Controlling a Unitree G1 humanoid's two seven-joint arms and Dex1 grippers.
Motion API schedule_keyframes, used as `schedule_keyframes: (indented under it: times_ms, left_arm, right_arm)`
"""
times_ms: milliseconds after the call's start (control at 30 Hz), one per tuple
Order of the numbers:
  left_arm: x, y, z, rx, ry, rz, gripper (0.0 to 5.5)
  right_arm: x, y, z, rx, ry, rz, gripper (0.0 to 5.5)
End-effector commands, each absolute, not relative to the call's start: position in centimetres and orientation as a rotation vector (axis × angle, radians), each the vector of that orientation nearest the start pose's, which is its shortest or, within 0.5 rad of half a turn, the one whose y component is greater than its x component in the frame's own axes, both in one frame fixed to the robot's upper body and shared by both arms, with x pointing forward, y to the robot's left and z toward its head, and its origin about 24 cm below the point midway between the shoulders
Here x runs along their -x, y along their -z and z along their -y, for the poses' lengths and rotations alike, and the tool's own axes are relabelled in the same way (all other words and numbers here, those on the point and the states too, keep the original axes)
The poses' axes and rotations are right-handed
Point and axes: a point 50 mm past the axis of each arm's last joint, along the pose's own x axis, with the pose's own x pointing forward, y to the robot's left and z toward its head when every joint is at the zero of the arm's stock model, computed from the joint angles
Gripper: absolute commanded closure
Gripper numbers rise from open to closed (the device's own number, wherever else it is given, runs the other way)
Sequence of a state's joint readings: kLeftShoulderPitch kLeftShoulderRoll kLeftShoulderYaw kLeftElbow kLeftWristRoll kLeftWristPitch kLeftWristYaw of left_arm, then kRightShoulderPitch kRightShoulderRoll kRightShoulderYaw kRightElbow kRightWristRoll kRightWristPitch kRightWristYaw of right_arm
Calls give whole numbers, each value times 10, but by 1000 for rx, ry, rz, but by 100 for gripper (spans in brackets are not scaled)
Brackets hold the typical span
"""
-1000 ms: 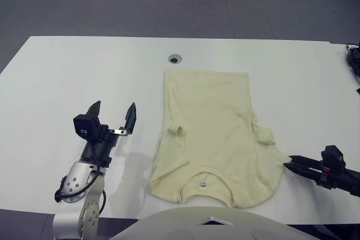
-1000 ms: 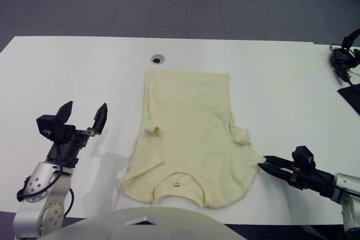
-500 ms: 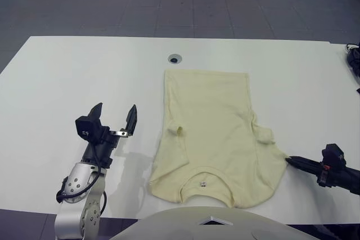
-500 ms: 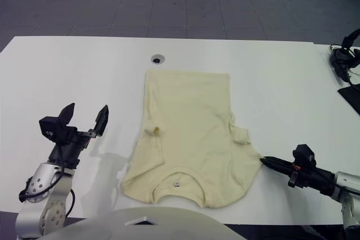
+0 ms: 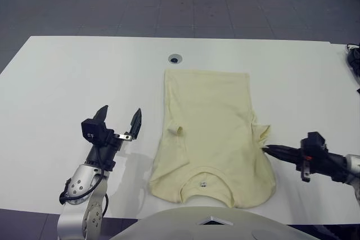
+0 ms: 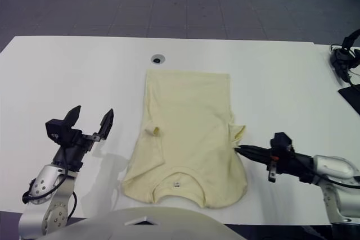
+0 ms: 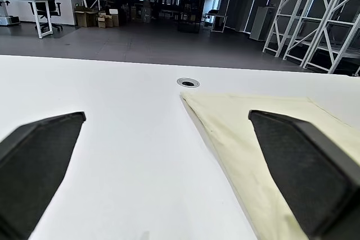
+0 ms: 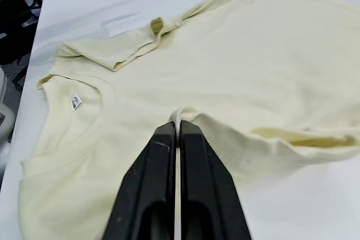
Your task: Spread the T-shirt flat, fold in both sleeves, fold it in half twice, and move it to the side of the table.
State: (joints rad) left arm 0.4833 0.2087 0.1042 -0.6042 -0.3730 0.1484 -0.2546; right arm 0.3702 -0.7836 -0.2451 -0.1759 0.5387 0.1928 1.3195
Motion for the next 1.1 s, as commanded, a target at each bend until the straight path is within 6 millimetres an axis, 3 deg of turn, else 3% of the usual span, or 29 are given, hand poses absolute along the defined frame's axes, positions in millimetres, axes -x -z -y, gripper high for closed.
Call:
schedule_keyframes:
  times_ms: [33,267,600,700,800,900,933,1000,1100]
  left_arm:
    - [-158,-80,-191,89,199,5,10]
    - [-157,-78,-190,91,210,2,10]
    - [-156,-78,-187,66,251,-5,10]
    - [-156,-83,-187,-25,302,11,10]
    - [-157,-93,-196,-367,339,69,10]
    - [-152,-92,-210,-1054,498,151,10]
    - [-150,-89,-214,-1201,568,161,10]
    - [-145,-82,-222,-1420,711,179,10]
    - [-131,-77,-218,-1571,935,258,10]
  right_arm:
    - [-156,-75,248,79,-1213,-364,547]
    - [-160,-57,230,100,-1228,-356,547]
    - [-160,-70,229,-6,-1238,-295,402]
    - [-161,-79,235,-32,-1208,-256,352]
    - [-165,-84,250,25,-1095,-203,309]
    - [-164,-89,269,299,-979,-86,259]
    - [-161,-89,272,431,-972,-48,244]
    - [-149,-81,278,739,-1046,-57,216]
    - [-137,-84,282,974,-1111,33,164]
